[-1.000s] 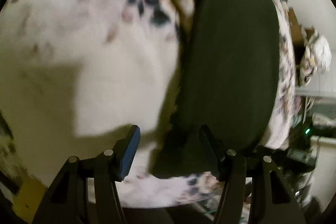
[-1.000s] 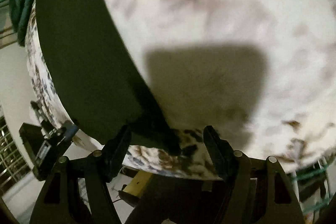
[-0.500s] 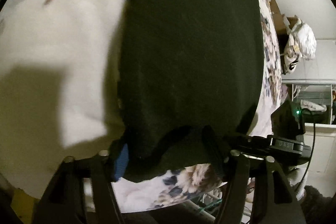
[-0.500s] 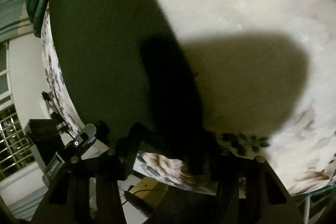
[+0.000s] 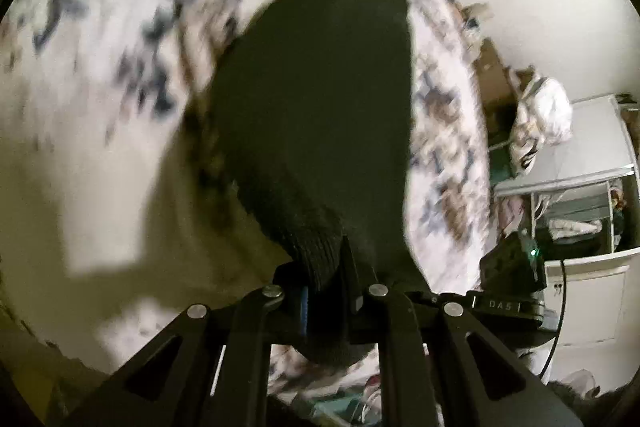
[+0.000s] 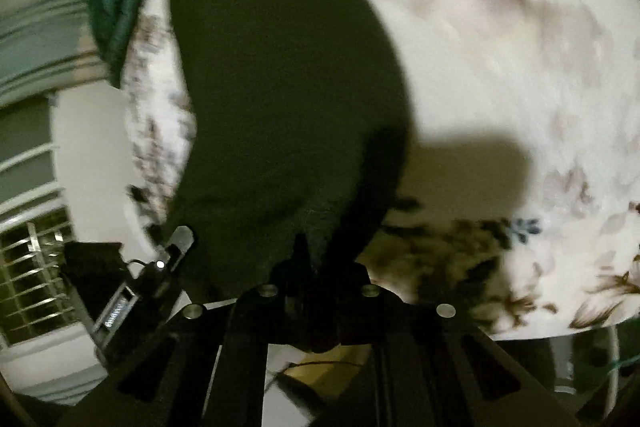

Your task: Fold small clothes

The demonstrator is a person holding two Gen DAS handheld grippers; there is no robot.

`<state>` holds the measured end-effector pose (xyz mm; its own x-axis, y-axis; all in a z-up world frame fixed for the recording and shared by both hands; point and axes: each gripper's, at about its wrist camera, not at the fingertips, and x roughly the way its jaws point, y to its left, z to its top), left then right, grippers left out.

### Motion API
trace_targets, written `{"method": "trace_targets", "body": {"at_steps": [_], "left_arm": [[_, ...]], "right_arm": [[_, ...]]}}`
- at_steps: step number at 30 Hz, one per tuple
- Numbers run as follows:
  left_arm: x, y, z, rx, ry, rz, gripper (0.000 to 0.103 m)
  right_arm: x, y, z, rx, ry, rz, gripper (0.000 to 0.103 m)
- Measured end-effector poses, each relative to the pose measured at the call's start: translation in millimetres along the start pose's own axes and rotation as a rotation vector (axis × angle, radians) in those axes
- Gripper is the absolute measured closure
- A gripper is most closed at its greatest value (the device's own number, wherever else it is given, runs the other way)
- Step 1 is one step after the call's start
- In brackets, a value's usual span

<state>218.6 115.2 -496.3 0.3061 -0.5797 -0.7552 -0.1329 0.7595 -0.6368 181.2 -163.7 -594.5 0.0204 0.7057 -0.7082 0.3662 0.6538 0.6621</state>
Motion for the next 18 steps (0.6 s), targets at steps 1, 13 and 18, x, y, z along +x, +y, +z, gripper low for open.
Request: {"method": "trace_targets", "body": {"at_steps": [1, 13, 18], "left_arm": [[-4, -10, 10, 0.010, -0.016, -0.015, 0.094], [20, -53, 205, 0.088, -0.136, -0.116, 0.094], [64, -59, 296, 0.109, -0.133, -0.113, 0.094]], "right_arm": [[-13, 14, 6, -0.007, -0.021, 0.029, 0.093], [-117, 138, 178, -0.122, -0.276, 0.094, 0.093], [-115, 179, 281, -0.161, -0.340, 0.018, 0.093]]}}
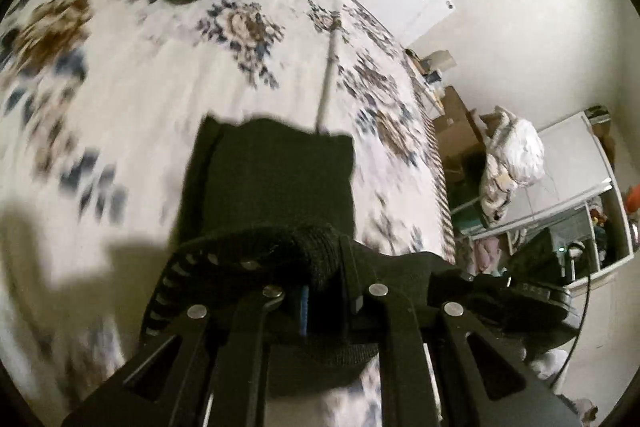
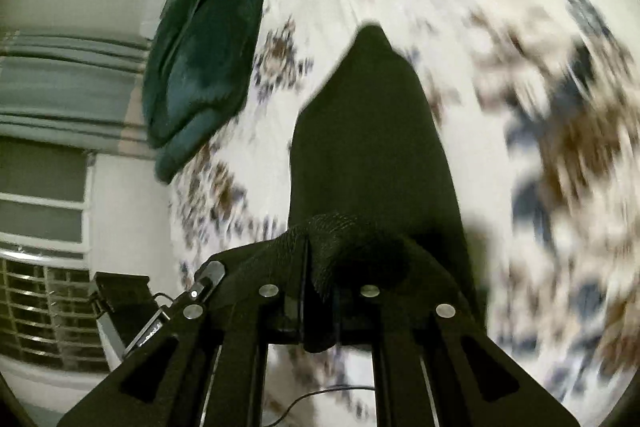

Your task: Fold small clothes

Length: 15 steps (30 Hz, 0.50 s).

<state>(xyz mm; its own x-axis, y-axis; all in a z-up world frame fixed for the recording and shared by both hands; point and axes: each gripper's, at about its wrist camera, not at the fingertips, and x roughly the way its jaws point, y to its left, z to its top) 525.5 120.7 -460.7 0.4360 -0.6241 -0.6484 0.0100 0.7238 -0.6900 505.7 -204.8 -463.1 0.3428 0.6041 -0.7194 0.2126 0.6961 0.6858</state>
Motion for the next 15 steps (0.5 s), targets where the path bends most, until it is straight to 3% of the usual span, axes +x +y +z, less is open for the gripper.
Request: {"method": "trace_targets", "body": {"at_steps": [3, 6, 8, 10, 12, 15], "left_arm": [[37, 13, 46, -0.024, 0.023, 0.002, 0.093], [83, 35, 89, -0.077, 0.103, 0.008, 0.090], [96, 50, 103, -0.127, 0.122, -0.009, 0.087], [103, 71, 109, -0.218, 0.132, -0.053, 0.082], [100, 92, 108, -0.279, 0.108, -0.087, 0.076], [89, 107, 103, -0.314, 0.083, -0.089, 0.063]], "right_arm": [[34, 6, 58, 0.012, -0.020, -0.037, 0.093], [69, 7, 105, 0.053, -0.040, -0.051, 0.093], [85, -3, 130, 0.106, -0.047, -0.021, 0.091], [89, -13, 148, 0.153, -0.112, -0.018, 0.088], [89, -18, 155, 0.155, -0.134, -0.034, 0.063], [88, -23, 149, 0.112, -0.107, -0.071, 0.056]]}}
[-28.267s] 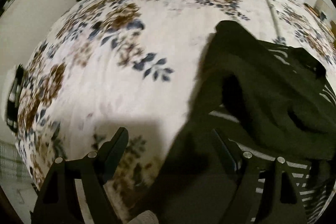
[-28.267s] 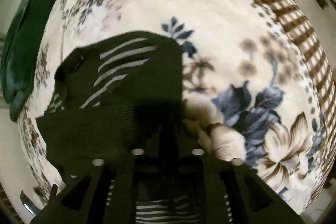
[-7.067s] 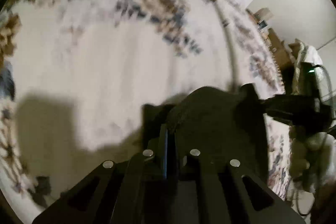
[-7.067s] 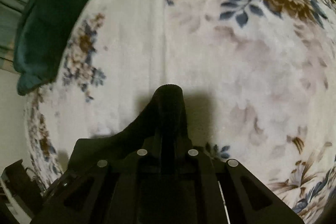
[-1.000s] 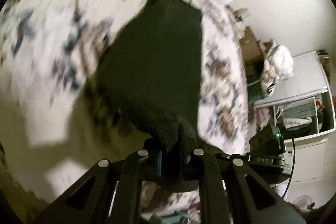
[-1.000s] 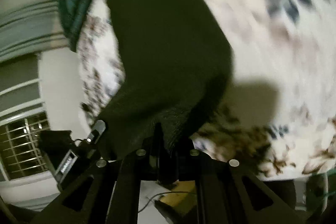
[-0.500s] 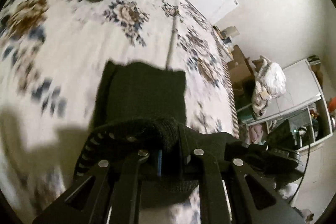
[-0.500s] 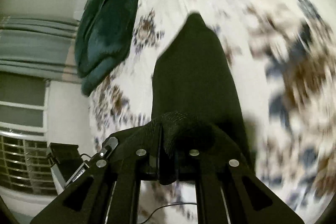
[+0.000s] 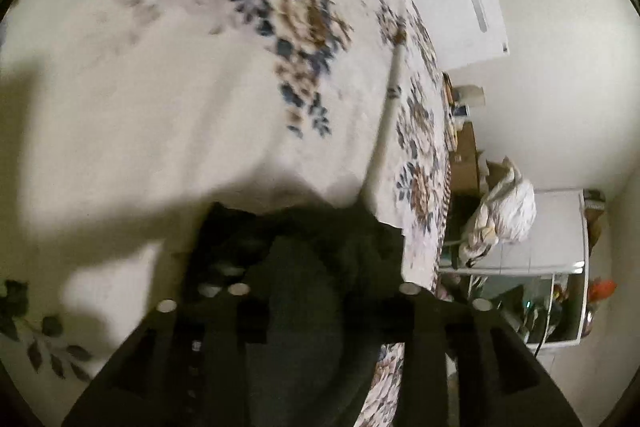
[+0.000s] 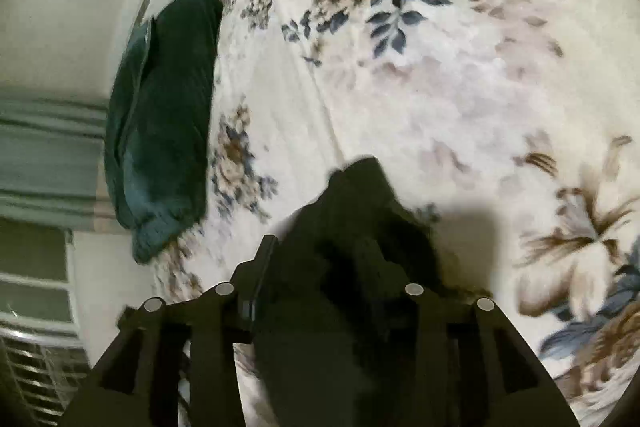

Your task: Fold small clothes

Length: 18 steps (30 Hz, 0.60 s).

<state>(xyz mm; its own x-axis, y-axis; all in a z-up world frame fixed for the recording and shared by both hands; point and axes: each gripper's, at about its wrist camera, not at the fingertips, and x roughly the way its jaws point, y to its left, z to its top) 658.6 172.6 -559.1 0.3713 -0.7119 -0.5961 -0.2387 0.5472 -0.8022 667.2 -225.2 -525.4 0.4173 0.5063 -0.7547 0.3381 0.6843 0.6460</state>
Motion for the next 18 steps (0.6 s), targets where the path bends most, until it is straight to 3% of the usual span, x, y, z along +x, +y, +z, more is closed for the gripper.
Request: {"method": "trace_targets", "body": {"at_steps": [4, 6, 8, 11, 12, 13, 14, 16, 18], "left_arm": [[-12, 10, -9, 0.028, -0.029, 0.051, 0.055], [-10, 8, -14, 0.091, -0.034, 0.119, 0.054], [3, 3, -16, 0.173, -0.007, 0.187, 0.054], [27, -10, -19, 0.293, 0.011, 0.275, 0.056], [34, -15, -22, 0.341, 0.006, 0.314, 0.061], [38, -18, -23, 0.373, 0.001, 0.331, 0.093], [42, -20, -23, 0.390, 0.003, 0.353, 0.093], [37, -20, -22, 0.382, -0.032, 0.344, 0.096], [34, -11, -16, 0.338, -0.037, 0.332, 0.096]], "right_arm": [[2, -12, -24, -0.109, 0.047, -0.108, 0.051], [7, -19, -32, -0.137, 0.066, -0.149, 0.050], [17, -27, -38, -0.143, 0.098, -0.168, 0.050], [31, -34, -39, -0.125, 0.145, -0.129, 0.051], [34, -34, -39, -0.125, 0.147, -0.127, 0.060], [33, -33, -39, -0.132, 0.125, -0.139, 0.071], [31, -31, -37, -0.144, 0.099, -0.155, 0.093], [22, -30, -34, -0.129, 0.070, -0.129, 0.096], [13, -26, -31, -0.140, 0.028, -0.168, 0.097]]}}
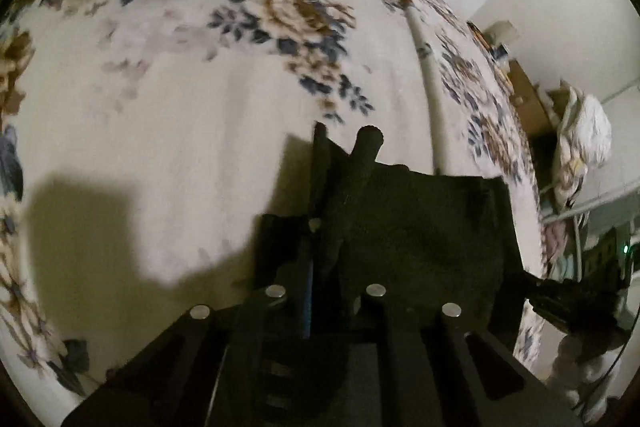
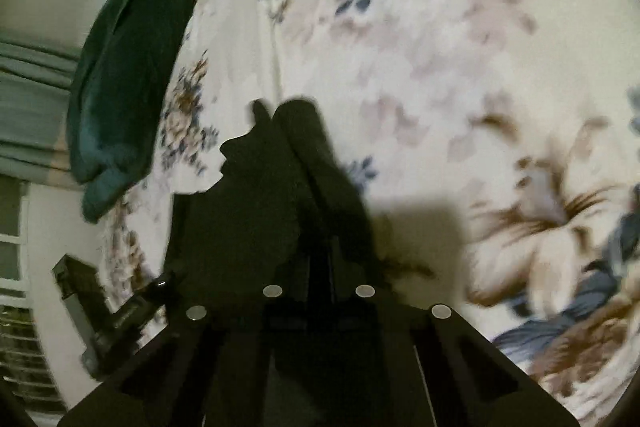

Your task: Fold small clothes

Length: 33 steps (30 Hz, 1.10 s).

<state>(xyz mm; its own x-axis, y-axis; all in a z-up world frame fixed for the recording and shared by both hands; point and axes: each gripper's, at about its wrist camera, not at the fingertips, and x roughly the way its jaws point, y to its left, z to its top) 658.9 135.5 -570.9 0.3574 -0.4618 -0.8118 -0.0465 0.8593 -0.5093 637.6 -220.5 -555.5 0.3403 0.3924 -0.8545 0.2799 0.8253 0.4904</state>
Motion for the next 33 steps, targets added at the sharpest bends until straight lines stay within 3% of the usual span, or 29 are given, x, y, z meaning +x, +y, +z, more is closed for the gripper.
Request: {"method": "trace_targets", "body": {"at_steps": [5, 7, 9, 11, 12, 13, 17, 21, 23, 27, 29, 33], "left_arm": [[-4, 5, 0, -0.047, 0.042, 0.000, 0.092], [-17, 2, -4, -0.059, 0.037, 0.003, 0.085], [-45, 1, -19, -0.077, -0.002, -0.017, 0.084], [-67, 2, -38, -0.104, -0.036, -0.041, 0.067], [-82, 3, -56, -0.123, -0.058, -0.048, 0.047], [-94, 5, -72, -0.145, -0.080, -0.057, 0.039], [-117, 19, -149, -0.302, -0.070, -0.102, 0.039], [-99, 30, -217, -0.482, -0.031, -0.159, 0.039], [-81, 32, -232, -0.551, -0.030, -0.223, 0.039], [-46, 25, -225, -0.572, -0.091, -0.304, 0.039], [-27, 23, -215, -0.571, -0.098, -0.296, 0.039], [-7, 27, -199, -0.665, -0.173, -0.322, 0.036]], "right_arm": [[24, -4, 10, -0.021, 0.109, -0.064, 0.095], [20, -6, 16, 0.000, 0.128, -0.032, 0.080], [12, -9, 18, 0.008, 0.154, 0.033, 0.044], [4, -11, 18, -0.025, 0.175, 0.074, 0.031], [1, -12, 17, -0.042, 0.190, 0.083, 0.027], [-2, -15, 16, -0.060, 0.209, 0.093, 0.025], [4, -19, 14, -0.110, 0.272, 0.103, 0.023], [28, -35, 23, -0.107, 0.352, 0.156, 0.023], [43, -39, 29, -0.095, 0.384, 0.207, 0.023], [76, -36, 42, -0.098, 0.442, 0.286, 0.023], [87, -31, 46, -0.104, 0.449, 0.314, 0.021], [108, -9, 50, -0.148, 0.477, 0.336, 0.021]]}}
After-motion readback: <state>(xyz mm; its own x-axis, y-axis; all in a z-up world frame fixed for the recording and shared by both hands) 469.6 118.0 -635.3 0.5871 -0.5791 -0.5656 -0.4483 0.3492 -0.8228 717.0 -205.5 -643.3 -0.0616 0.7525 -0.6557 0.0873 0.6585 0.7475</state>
